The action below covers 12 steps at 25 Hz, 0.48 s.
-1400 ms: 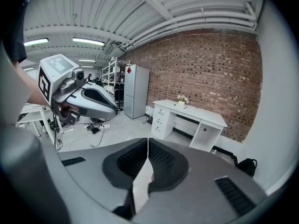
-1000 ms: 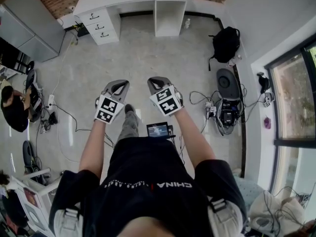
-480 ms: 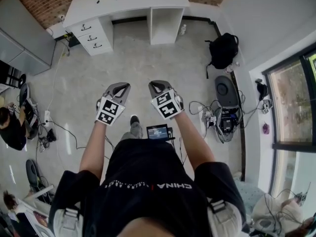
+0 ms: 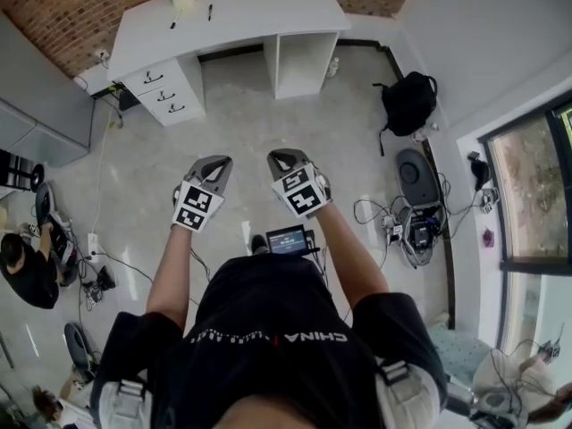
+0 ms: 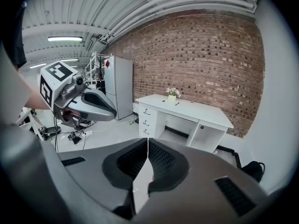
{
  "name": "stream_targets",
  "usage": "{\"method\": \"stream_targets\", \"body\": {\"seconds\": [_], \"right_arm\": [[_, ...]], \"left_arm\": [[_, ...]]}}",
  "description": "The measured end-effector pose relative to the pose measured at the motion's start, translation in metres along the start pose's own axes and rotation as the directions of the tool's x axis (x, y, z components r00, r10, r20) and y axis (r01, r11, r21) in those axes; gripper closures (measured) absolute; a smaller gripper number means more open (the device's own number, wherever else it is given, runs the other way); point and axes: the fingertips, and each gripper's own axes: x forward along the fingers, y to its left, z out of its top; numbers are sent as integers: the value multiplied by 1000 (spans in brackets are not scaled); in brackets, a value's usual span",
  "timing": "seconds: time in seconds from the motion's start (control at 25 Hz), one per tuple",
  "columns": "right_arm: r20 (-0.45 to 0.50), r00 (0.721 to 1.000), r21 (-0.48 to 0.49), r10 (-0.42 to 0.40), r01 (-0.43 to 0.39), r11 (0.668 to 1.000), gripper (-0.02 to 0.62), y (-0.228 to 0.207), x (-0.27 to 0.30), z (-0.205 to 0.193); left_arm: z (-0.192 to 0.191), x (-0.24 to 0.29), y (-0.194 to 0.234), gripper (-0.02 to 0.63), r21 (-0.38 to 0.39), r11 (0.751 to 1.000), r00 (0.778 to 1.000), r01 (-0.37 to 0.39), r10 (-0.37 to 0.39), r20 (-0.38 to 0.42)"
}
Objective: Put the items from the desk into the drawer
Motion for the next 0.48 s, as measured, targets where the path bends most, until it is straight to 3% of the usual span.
{"method": "stream_targets", "body": {"seconds": [0.2,0.48], "right_arm": [[-18,1000,-1,-6,6,1000,578,-8,43,27],[-56,998,-14,2,-3,1000,578,-19,84,40]], "left_arm": [[-10,9,54,594,-19,1000,1000,1,-1,0],[-23,23,92,594,-50,999,1000,-7,7,-9]]}}
